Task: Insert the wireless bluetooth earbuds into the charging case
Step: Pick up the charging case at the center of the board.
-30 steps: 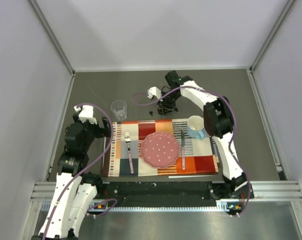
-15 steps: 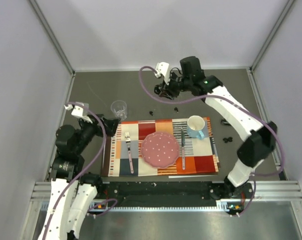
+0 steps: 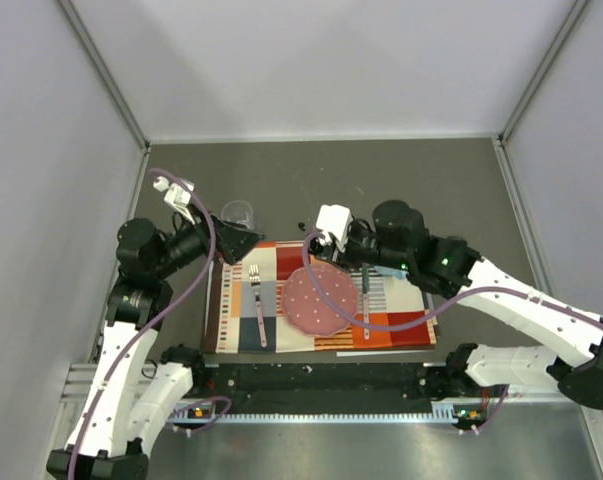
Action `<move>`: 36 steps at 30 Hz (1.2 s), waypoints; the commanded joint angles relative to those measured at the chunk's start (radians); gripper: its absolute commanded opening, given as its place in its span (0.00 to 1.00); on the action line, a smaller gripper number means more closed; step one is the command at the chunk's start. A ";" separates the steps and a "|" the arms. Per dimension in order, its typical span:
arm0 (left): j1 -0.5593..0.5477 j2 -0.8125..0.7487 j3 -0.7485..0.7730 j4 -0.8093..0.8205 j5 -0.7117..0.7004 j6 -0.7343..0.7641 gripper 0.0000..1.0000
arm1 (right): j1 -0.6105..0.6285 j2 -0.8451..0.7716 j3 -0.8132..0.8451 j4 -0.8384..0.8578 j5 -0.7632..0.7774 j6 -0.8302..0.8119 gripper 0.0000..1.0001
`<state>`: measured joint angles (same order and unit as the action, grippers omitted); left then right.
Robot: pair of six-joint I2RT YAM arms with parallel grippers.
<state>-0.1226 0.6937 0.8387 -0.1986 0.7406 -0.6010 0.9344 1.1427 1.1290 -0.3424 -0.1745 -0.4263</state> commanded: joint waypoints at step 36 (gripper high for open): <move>-0.517 0.283 -0.044 0.324 -0.173 -0.112 0.79 | 0.080 -0.095 -0.120 0.131 0.092 0.210 0.00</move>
<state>-0.6167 0.9684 0.7486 0.0483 0.5278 -0.7097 0.9997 1.0710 1.0077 -0.2741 -0.0738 -0.2325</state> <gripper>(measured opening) 0.817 0.430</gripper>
